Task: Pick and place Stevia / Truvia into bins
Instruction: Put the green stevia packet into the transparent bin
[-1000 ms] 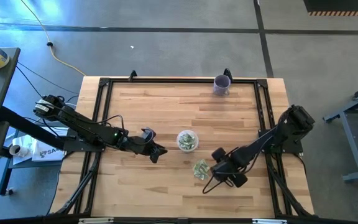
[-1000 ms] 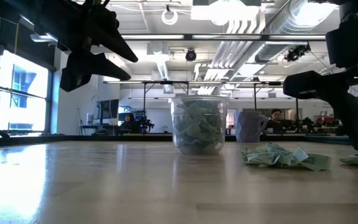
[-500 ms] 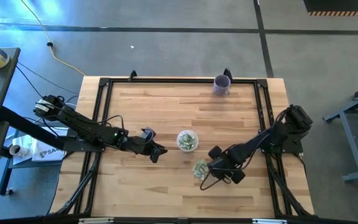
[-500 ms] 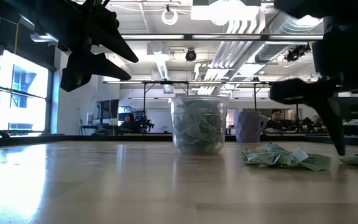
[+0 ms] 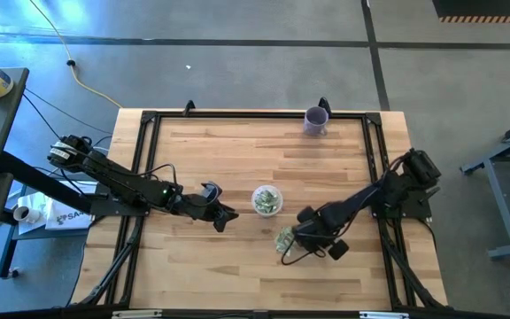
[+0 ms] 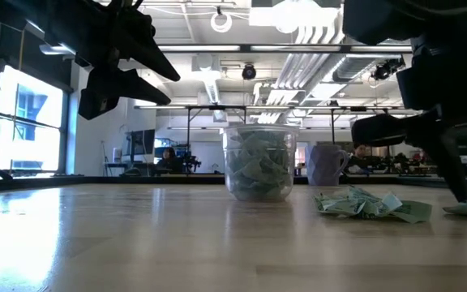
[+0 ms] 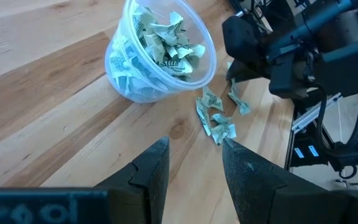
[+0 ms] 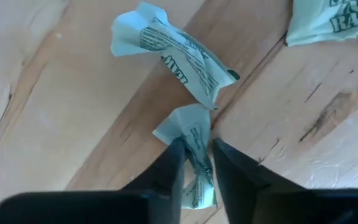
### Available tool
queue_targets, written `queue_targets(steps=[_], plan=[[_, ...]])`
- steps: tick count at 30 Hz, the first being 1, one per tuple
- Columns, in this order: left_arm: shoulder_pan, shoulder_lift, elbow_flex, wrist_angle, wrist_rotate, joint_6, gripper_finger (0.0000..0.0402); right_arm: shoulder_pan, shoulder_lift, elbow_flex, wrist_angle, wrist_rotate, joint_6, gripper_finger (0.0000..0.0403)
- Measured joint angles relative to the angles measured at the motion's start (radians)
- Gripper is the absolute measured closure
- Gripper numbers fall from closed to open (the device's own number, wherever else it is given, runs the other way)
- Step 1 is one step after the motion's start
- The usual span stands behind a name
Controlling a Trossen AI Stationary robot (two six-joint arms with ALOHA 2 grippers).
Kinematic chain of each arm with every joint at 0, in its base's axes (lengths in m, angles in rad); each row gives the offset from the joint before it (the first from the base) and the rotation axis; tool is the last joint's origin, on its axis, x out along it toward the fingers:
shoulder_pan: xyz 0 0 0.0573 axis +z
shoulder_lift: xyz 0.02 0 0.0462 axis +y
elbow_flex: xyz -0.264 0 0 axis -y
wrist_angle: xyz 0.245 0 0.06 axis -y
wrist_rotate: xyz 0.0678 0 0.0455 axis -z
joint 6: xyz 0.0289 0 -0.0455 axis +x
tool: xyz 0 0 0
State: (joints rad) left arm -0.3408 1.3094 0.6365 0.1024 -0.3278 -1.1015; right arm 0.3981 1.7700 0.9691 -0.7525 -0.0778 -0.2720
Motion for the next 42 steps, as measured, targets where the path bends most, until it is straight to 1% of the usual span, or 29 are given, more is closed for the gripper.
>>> queue_targets(steps=[4,6,9,12,16,19,22,24,27,30,35,42], plan=[[0.0,0.0,0.0,0.0,0.0,-0.002,0.022,-0.025,0.0,-0.001,-0.003,-0.001,0.0,0.0382],[0.0,0.0,0.0,0.0,0.001,-0.002,0.022,-0.041,-0.01,-0.001,-0.005,0.012,0.001,0.0396],[0.0,0.0,0.0,0.0,0.003,-0.003,0.022,-0.069,-0.047,-0.006,-0.002,0.098,0.025,0.0391],[0.0,0.0,0.0,0.001,0.003,-0.003,0.022,-0.117,-0.126,0.006,-0.016,0.152,0.067,0.0398],[0.0,0.0,0.0,0.001,0.003,-0.003,0.022,-0.197,-0.19,0.084,0.015,0.165,0.134,0.0396],[0.0,0.0,0.0,0.001,0.003,-0.002,0.022,-0.26,-0.193,0.175,0.107,0.165,0.193,0.04],[0.0,0.0,0.0,0.0,0.003,-0.002,0.022,-0.303,-0.167,0.243,0.221,0.157,0.224,0.0399],[0.0,0.0,0.0,0.001,0.003,-0.003,0.022,-0.32,-0.135,0.28,0.257,0.148,0.234,0.0398],[0.0,0.0,0.0,0.002,0.003,-0.003,0.022,-0.333,-0.079,0.309,0.239,0.116,0.238,0.0401],[0.0,0.0,0.0,0.003,0.003,-0.011,0.022,-0.335,-0.03,0.311,0.243,0.079,0.226,0.0399],[0.0,0.0,0.0,0.001,0.002,-0.02,0.022,-0.33,0.045,0.311,0.245,0.068,0.211,0.0401],[0.0,0.0,0.0,0.001,0.002,-0.021,0.022,-0.348,0.065,0.307,0.26,0.072,0.185,0.0393]])
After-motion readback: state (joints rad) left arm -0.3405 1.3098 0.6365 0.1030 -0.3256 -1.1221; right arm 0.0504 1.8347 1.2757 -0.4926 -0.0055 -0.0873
